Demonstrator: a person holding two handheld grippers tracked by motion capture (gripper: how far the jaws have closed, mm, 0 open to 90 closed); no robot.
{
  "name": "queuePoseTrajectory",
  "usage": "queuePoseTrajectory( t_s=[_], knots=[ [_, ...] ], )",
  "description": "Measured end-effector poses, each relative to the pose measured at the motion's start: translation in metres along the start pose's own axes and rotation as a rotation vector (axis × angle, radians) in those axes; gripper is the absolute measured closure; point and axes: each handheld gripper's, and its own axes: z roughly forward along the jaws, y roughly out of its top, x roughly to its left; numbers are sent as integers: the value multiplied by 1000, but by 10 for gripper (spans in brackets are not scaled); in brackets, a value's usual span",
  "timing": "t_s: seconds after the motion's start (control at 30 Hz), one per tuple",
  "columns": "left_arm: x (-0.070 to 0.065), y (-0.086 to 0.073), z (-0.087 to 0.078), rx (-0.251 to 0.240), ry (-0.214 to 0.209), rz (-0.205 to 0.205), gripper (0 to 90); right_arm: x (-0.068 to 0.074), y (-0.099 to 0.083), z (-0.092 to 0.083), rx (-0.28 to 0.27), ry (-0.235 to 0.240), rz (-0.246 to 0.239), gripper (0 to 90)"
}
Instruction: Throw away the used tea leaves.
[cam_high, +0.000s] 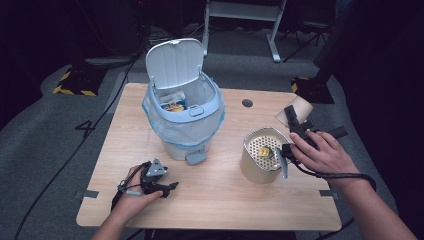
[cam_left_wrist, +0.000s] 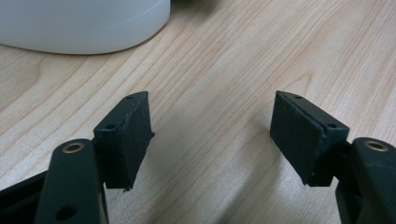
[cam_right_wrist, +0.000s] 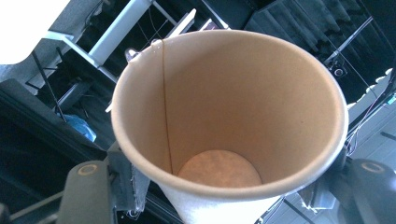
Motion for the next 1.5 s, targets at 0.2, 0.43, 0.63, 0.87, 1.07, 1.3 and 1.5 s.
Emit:
queuePoseTrajectory(
  t_s=[0.2, 0.43, 0.63, 0.87, 1.07, 1.3, 1.5],
  knots=[
    [0, 0, 0, 0, -2, -1, 296, -3, 2, -3, -7, -14, -3, 322],
    [0, 0, 0, 0, -3, -1, 294, -5, 2, -2, -58, 50, 129, 318],
    [0, 0, 0, 0, -2, 1, 294, -1, -28, 9, -220, 384, 826, 311],
    [0, 0, 0, 0, 0, 1, 294, 14, -49, 17, -321, 546, 1338, 300],
    [0, 0, 0, 1, -5, 0, 288, 28, -61, 21, -411, 711, 1757, 293],
    [0, 0, 0, 1, -5, 3, 287, 32, -67, 24, -529, 793, 1936, 292],
    [0, 0, 0, 1, -3, 4, 286, 28, -73, 27, -572, 836, 1932, 292]
  ],
)
